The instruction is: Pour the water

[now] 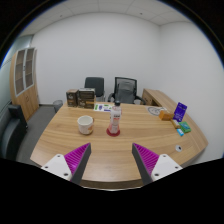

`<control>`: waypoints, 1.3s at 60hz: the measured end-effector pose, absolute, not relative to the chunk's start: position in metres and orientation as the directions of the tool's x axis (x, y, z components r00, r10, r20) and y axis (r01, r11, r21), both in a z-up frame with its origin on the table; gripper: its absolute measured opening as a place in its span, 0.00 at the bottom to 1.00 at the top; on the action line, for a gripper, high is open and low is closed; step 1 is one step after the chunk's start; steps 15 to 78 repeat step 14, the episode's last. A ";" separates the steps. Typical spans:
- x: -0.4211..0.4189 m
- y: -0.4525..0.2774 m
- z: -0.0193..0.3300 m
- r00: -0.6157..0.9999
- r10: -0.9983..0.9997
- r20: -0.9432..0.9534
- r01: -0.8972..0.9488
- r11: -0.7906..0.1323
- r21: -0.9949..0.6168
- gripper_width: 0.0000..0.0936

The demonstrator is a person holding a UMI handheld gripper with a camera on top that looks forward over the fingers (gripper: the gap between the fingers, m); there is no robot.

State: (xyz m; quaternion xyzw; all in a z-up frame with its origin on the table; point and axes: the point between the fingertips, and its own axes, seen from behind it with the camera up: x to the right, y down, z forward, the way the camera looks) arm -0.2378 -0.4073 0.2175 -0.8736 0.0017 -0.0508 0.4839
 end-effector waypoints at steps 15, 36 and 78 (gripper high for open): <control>-0.239 -0.437 0.231 0.993 -0.075 0.090 0.038 -0.524 -0.851 0.91; -0.239 -0.437 0.231 0.993 -0.075 0.090 0.038 -0.524 -0.851 0.91; -0.239 -0.437 0.231 0.993 -0.075 0.090 0.038 -0.524 -0.851 0.91</control>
